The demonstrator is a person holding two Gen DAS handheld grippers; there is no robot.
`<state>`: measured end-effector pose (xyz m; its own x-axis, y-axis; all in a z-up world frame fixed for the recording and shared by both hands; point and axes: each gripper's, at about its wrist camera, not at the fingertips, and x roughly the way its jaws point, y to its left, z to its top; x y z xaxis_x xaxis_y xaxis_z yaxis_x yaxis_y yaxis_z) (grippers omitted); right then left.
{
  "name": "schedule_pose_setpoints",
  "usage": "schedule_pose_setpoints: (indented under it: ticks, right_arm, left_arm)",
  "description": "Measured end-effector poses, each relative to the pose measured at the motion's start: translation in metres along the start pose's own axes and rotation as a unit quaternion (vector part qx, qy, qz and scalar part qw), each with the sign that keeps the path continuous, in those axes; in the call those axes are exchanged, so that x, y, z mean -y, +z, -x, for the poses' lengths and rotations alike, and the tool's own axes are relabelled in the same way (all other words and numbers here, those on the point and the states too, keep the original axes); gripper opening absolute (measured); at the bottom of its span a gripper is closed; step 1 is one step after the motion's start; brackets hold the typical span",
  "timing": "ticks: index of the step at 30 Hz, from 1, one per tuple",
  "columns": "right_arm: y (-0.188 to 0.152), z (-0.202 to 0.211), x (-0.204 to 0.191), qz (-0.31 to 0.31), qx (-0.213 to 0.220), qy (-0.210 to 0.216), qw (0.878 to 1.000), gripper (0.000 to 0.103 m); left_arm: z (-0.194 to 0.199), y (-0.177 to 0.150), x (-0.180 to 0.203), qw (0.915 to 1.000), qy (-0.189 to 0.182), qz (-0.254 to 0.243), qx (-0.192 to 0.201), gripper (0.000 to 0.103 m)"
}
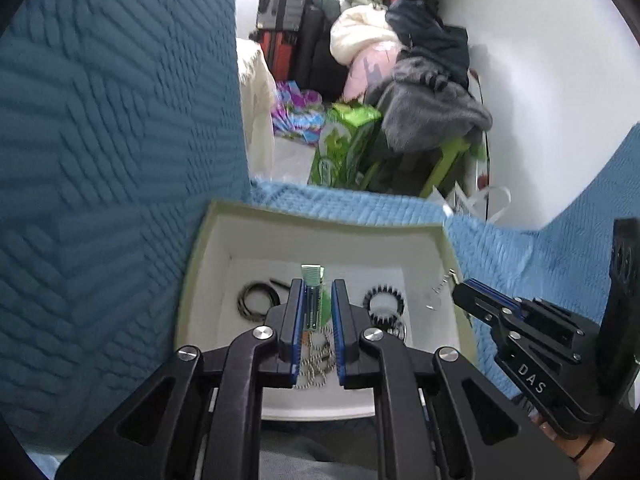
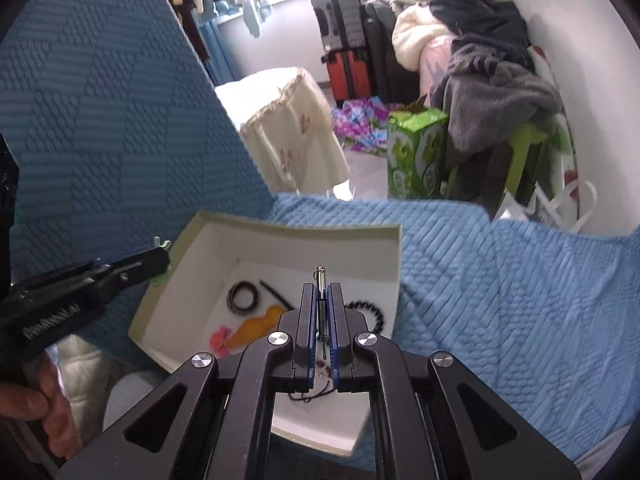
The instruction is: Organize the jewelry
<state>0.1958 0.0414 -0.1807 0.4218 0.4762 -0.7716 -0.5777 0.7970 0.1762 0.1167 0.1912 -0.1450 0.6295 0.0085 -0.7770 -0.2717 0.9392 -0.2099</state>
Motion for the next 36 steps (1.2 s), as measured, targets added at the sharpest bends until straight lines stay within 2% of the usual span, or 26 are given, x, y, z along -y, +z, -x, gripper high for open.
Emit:
schedule_pose_setpoints:
  ticks: [5, 6, 8, 9, 10, 12, 13, 15, 17, 20, 22, 25, 28, 34, 36]
  right_arm:
    - [-0.005, -0.007, 0.003, -0.017, -0.019, 0.008, 1.000, 0.005]
    - [-0.004, -0.006, 0.004, -0.019, -0.018, 0.010, 1.000, 0.009]
    - [-0.001, 0.000, 0.006, -0.026, -0.013, 0.014, 0.999, 0.030]
    - [0.001, 0.007, 0.008, -0.030, -0.008, 0.011, 0.999, 0.034]
    - [0.003, 0.013, 0.009, -0.032, -0.002, 0.013, 0.999, 0.039]
    - [0.009, 0.026, 0.009, -0.029, 0.011, 0.015, 0.999, 0.046]
    - [0.014, 0.037, 0.008, -0.023, 0.020, 0.016, 0.999, 0.051]
    - [0.021, 0.055, 0.006, -0.012, 0.036, 0.021, 0.999, 0.053]
    - [0.027, 0.071, 0.004, -0.006, 0.051, 0.020, 0.998, 0.060]
    - [0.037, 0.107, 0.002, -0.002, 0.088, 0.019, 0.996, 0.086]
    - [0.042, 0.125, 0.001, 0.002, 0.108, 0.019, 0.994, 0.097]
    - [0.047, 0.154, 0.000, 0.012, 0.145, 0.019, 0.989, 0.100]
    - [0.049, 0.182, 0.002, 0.012, 0.179, 0.015, 0.984, 0.103]
    - [0.040, 0.214, 0.001, 0.019, 0.209, 0.010, 0.978, 0.103]
    - [0.035, 0.220, 0.002, 0.020, 0.211, 0.014, 0.977, 0.103]
  left_arm:
    - [-0.003, -0.006, -0.002, 0.9999, -0.007, 0.005, -0.007, 0.013]
    - [-0.001, -0.005, -0.002, 1.0000, -0.005, 0.006, -0.005, 0.013]
    - [0.003, -0.001, -0.002, 0.9998, 0.017, 0.009, -0.008, 0.014]
    - [0.006, 0.001, -0.002, 0.9997, 0.021, 0.011, -0.010, 0.016]
    - [0.009, 0.003, -0.002, 0.9996, 0.021, 0.017, -0.008, 0.020]
    - [0.021, 0.005, -0.003, 0.9993, 0.018, 0.033, 0.003, 0.051]
    - [0.032, 0.007, -0.002, 0.9990, 0.018, 0.037, 0.018, 0.057]
    - [0.048, 0.010, 0.003, 0.9985, 0.023, 0.033, 0.037, 0.061]
    - [0.064, 0.014, 0.008, 0.9980, 0.025, 0.028, 0.051, 0.066]
    - [0.089, 0.019, 0.019, 0.9965, 0.033, 0.015, 0.075, 0.076]
    - [0.107, 0.022, 0.025, 0.9950, 0.046, 0.012, 0.088, 0.082]
    - [0.123, 0.024, 0.030, 0.9940, 0.047, 0.012, 0.098, 0.083]
    - [0.139, 0.024, 0.037, 0.9915, 0.065, 0.007, 0.113, 0.086]
    - [0.158, 0.016, 0.049, 0.9888, 0.068, 0.005, 0.133, 0.089]
    - [0.161, 0.012, 0.052, 0.9885, 0.066, 0.001, 0.136, 0.096]
